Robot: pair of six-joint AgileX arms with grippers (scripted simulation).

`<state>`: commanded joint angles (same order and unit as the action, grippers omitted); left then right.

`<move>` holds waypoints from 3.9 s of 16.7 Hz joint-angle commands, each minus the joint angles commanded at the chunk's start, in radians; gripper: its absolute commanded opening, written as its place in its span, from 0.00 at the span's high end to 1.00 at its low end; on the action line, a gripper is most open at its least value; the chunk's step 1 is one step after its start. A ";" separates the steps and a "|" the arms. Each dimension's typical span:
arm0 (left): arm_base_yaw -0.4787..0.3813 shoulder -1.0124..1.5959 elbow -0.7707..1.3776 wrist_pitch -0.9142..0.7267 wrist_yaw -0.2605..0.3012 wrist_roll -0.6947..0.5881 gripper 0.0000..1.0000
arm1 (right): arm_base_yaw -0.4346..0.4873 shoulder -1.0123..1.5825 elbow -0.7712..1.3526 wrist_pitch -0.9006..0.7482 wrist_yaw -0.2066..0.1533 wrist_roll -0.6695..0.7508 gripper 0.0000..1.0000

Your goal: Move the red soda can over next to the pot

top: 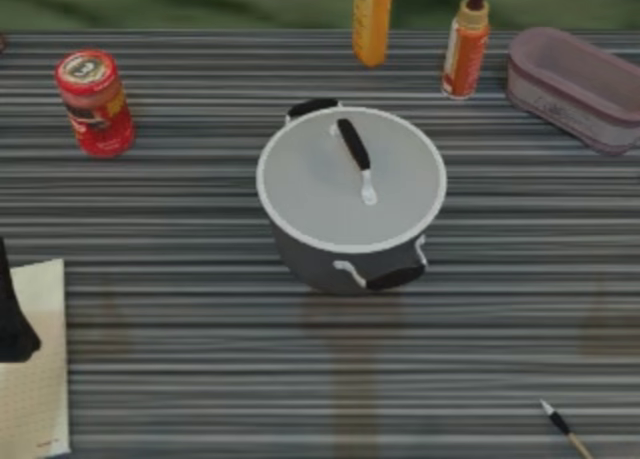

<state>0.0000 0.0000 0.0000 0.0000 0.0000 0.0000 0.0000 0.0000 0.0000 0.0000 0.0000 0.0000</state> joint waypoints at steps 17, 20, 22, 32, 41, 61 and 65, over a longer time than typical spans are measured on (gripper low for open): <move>-0.016 0.837 0.714 -0.513 0.102 0.238 0.00 | 0.000 0.000 0.000 0.000 0.000 0.000 0.00; -0.017 1.076 1.042 -0.607 0.131 0.329 0.00 | 0.000 0.000 0.000 0.000 0.000 0.000 0.00; -0.016 1.235 1.273 -0.664 0.148 0.392 0.00 | 0.000 0.000 0.000 0.000 0.000 0.000 0.00; 0.010 2.080 2.266 -1.009 0.193 0.654 0.00 | 0.000 0.000 0.000 0.000 0.000 0.000 0.00; 0.030 2.608 2.590 -1.317 0.199 0.732 0.00 | 0.000 0.000 0.000 0.000 0.000 0.000 0.00; 0.013 2.664 2.483 -1.172 0.196 0.716 0.08 | 0.000 0.000 0.000 0.000 0.000 0.000 0.00; 0.013 2.664 2.483 -1.172 0.196 0.716 0.38 | 0.000 0.000 0.000 0.000 0.000 0.000 0.00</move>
<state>0.0132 2.6635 2.4827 -1.1716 0.1964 0.7160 0.0000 0.0000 0.0000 0.0000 0.0000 0.0000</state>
